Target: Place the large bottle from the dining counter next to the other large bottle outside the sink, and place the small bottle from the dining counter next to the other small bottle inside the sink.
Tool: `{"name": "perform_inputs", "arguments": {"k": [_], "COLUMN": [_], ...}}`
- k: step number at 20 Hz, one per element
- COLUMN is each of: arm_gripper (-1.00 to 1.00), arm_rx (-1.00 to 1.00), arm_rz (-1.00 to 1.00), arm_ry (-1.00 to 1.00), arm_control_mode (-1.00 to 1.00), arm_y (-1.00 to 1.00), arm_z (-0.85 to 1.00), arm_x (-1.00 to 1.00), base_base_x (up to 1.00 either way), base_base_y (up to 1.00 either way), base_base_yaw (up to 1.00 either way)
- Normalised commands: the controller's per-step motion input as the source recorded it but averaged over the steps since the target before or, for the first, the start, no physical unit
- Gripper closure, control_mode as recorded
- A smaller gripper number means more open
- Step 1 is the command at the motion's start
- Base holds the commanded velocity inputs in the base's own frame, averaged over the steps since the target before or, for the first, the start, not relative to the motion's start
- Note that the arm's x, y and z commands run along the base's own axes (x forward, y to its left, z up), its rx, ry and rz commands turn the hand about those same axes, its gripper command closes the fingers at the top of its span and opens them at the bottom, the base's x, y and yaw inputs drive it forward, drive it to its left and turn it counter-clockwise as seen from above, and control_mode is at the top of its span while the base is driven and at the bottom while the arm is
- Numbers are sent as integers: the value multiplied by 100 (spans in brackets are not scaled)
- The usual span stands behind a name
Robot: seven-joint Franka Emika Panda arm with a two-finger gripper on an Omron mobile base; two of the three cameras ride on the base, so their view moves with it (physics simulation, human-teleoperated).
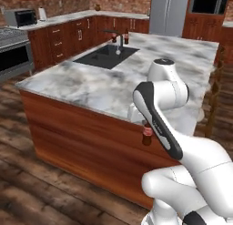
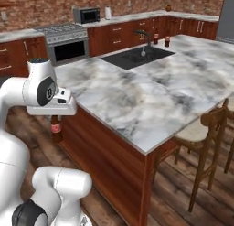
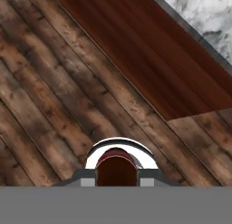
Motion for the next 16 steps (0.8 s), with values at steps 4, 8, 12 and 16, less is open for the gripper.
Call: {"name": "perform_inputs", "arguments": {"k": [4,8,12,16], "arm_gripper": [100,100,100,100], "arm_rx": [0,0,0,0], "arm_rz": [0,0,0,0], "arm_ry": [0,0,0,0], "arm_control_mode": [100,100,100,100], "arm_y": [0,0,0,0], "arm_z": [0,0,0,0], "arm_x": [0,0,0,0], "base_base_x": [36,31,24,28], "base_base_y": [100,100,100,100], "base_base_yaw": [-20,-25,-26,-26]}}
